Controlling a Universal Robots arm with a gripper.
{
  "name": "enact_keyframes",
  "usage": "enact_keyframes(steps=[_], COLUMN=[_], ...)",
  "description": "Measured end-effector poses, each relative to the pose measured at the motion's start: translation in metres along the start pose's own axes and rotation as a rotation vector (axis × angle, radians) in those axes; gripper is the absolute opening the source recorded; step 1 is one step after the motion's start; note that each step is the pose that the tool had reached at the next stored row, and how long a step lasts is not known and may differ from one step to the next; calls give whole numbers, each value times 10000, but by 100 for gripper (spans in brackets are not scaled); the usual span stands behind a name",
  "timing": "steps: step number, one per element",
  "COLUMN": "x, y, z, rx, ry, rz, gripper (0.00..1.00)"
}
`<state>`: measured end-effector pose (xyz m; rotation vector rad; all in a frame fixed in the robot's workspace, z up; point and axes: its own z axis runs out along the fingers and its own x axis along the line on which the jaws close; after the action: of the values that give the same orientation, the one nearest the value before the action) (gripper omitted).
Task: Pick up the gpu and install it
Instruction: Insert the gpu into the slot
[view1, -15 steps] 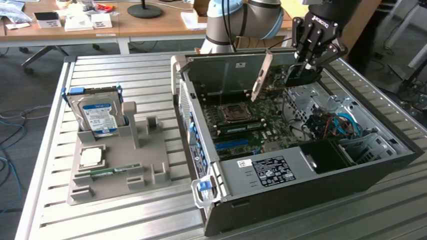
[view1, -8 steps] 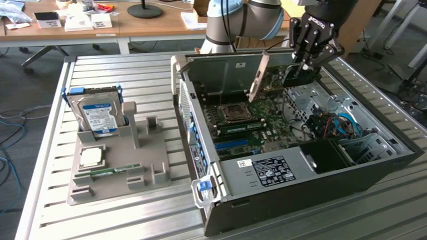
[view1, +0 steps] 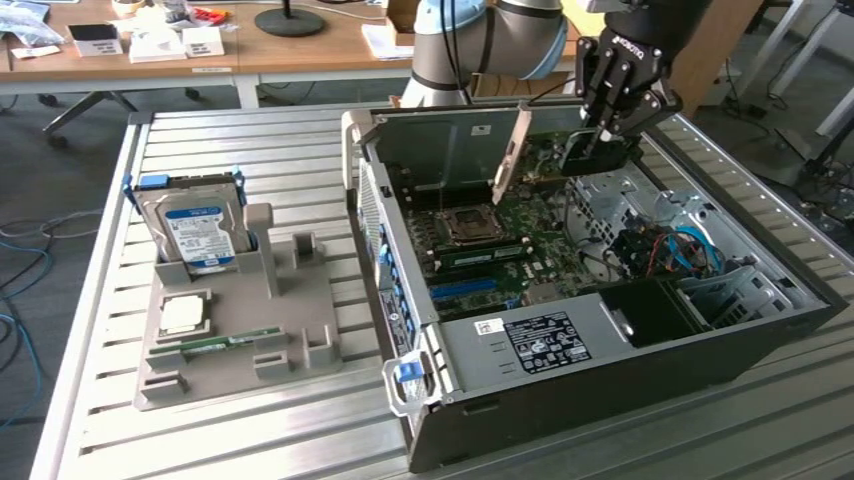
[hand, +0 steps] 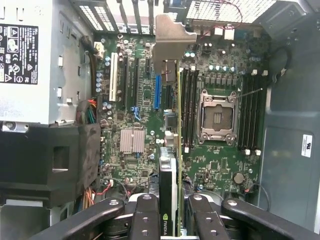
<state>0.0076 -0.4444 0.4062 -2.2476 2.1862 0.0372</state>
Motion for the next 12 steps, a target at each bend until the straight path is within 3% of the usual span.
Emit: enact_keyframes(steps=[3,9,12], x=[-1,0,0], y=[4,19,27], z=[9,34,38], rx=[29,166,191], ry=[-7,-5,-5], rz=[2,14,17], gripper=[27,27,27])
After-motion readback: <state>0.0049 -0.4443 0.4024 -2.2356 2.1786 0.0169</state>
